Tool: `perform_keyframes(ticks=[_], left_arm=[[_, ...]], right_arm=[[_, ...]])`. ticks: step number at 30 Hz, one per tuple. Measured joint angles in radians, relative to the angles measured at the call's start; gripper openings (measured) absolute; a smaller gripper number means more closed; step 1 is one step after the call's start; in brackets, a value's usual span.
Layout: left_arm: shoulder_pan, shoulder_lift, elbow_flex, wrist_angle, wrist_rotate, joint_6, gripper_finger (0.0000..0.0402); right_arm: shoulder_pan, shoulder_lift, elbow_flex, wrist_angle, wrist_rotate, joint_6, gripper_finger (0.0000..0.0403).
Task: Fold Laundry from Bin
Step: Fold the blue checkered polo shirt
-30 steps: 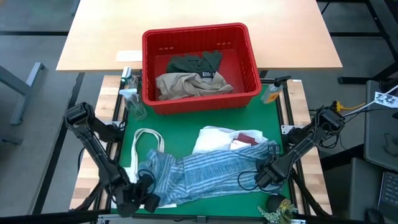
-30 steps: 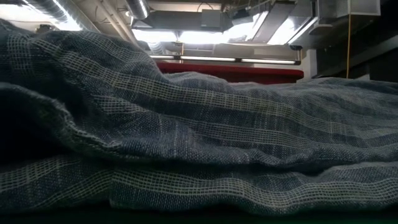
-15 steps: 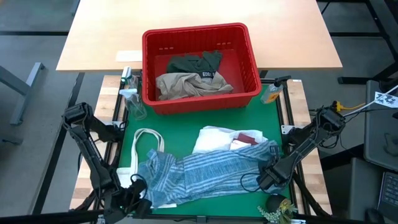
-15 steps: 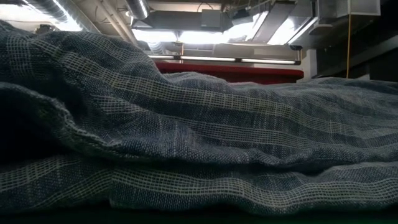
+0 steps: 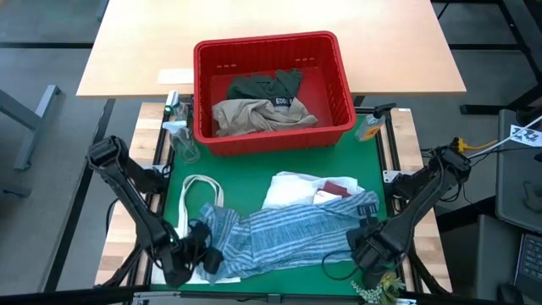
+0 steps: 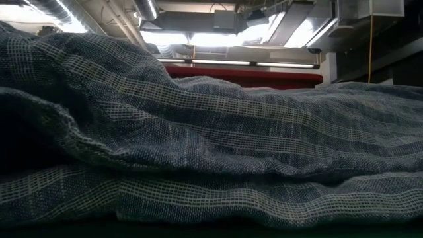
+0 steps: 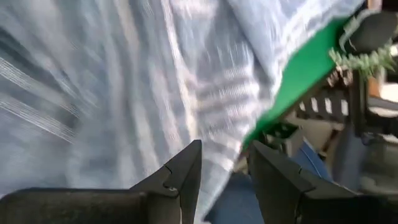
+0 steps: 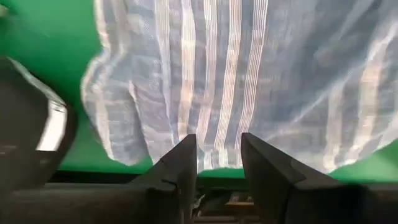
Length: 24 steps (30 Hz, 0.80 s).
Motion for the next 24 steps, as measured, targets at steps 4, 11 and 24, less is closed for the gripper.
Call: perform_keyframes(ticks=[4,11,24], left_arm=[[0.014,-0.085,0.0,-0.154,-0.001,0.001,0.0128],[0.026,-0.189,0.0,-0.425,-0.004,0.027,0.0128],[0.066,-0.116,0.0,-0.426,0.034,0.185,0.0128]], right_arm=[[0.0,0.0,0.041,0.01,0.013,-0.027,0.0127],[0.0,0.0,0.051,0.063,0.029,-0.03,0.0127],[0.0,0.0,0.051,0.276,0.112,-0.03,0.0127]])
